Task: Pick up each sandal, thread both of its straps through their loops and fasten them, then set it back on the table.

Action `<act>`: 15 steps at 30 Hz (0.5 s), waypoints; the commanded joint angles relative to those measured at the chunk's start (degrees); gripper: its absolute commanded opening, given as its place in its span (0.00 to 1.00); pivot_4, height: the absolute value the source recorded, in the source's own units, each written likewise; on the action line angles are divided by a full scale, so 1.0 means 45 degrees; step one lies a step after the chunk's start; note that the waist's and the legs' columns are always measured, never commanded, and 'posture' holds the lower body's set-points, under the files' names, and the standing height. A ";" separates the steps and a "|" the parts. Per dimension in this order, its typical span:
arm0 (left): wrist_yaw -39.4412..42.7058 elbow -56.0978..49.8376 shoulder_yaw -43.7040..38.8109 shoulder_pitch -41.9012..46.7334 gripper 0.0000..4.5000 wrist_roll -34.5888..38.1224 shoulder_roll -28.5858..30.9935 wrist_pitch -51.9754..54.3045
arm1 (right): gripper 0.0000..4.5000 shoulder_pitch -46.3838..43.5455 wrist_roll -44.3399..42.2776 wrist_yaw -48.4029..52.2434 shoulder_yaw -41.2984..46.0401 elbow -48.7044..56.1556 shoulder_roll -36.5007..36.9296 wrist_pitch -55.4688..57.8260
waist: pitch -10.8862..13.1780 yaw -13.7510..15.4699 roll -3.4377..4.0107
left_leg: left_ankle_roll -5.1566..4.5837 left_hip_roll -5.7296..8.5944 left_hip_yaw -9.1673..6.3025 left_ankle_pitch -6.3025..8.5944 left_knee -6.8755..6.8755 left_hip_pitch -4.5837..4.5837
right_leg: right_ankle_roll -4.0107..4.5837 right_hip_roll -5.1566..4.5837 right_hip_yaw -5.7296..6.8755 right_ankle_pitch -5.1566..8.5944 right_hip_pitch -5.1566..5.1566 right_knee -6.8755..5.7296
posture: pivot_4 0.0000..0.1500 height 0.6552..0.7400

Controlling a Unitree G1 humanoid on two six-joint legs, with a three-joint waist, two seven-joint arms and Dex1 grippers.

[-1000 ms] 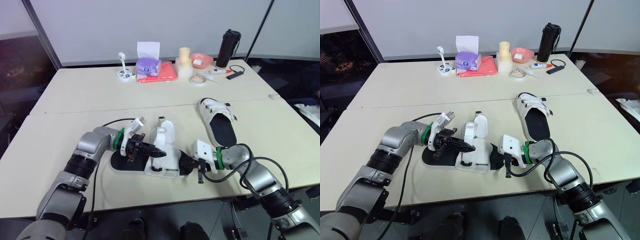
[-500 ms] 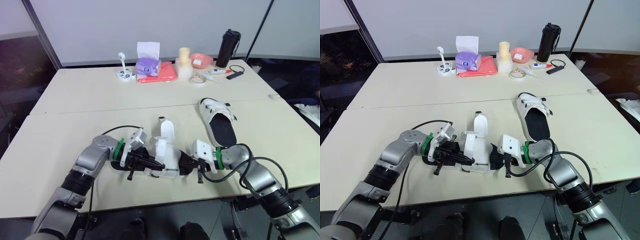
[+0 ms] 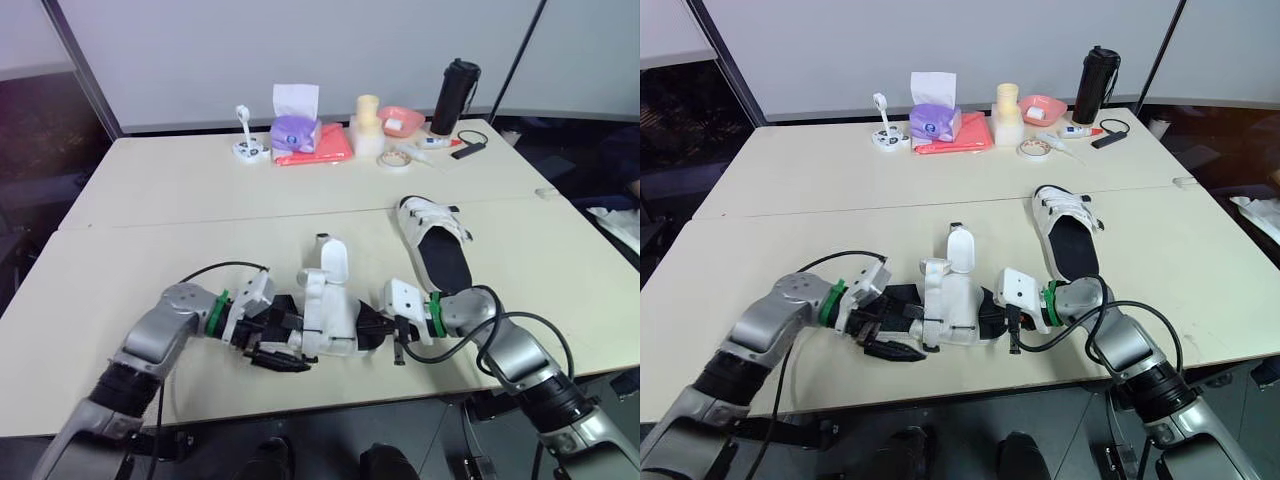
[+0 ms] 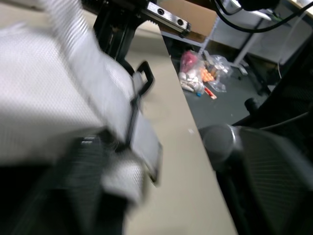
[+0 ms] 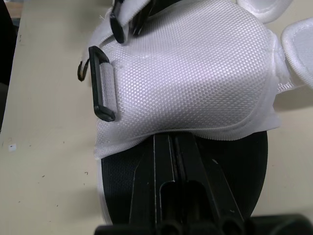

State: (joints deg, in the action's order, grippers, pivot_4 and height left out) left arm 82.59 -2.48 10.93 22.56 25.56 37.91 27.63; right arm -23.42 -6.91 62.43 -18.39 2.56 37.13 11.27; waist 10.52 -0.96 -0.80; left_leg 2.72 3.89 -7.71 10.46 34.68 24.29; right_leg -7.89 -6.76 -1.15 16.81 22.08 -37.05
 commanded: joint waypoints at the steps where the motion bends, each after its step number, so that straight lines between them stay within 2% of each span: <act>1: -0.0197 -0.1407 -0.0871 -0.0871 0.99 0.0902 0.0708 0.0835 | 0.00 0.0033 0.0632 -0.0145 -0.0176 -0.0615 0.0083 0.0143 | 0.0000 0.0021 0.0000 | 0.0000 -0.0025 0.0001 0.0000 0.0000 0.0000 | 0.0002 -0.0001 0.0000 0.0001 0.0000 0.0000 | 1.00 1.00; 8: -0.0869 -0.3286 -0.1314 -0.2691 0.99 0.2100 0.1150 0.2001 | 0.00 -0.0053 0.0663 -0.0089 -0.0275 -0.0793 0.0016 -0.0012 | 0.0001 0.0040 0.0001 | 0.0001 -0.0039 0.0008 0.0001 0.0000 0.0000 | 0.0018 -0.0001 -0.0005 0.0007 0.0001 0.0005 | 1.00 1.00; 15: -0.2354 -0.2471 -0.0481 -0.2993 0.99 0.0697 0.0231 0.0636 | 0.00 -0.0085 0.0667 -0.0094 -0.0377 -0.0754 -0.0040 0.0010 | 0.0000 0.0052 0.0003 | 0.0002 -0.0045 0.0016 0.0001 -0.0001 0.0000 | 0.0027 0.0001 -0.0007 0.0009 0.0023 0.0011 | 1.00 1.00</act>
State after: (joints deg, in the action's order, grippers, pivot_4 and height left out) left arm 73.23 -13.87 8.31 9.06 30.34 39.33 32.88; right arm -24.19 -6.83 62.66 -18.79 1.21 37.04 10.10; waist 10.52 -0.72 -0.79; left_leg 2.73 3.68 -7.63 10.47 34.67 24.29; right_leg -7.76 -6.76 -1.19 16.84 22.17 -37.00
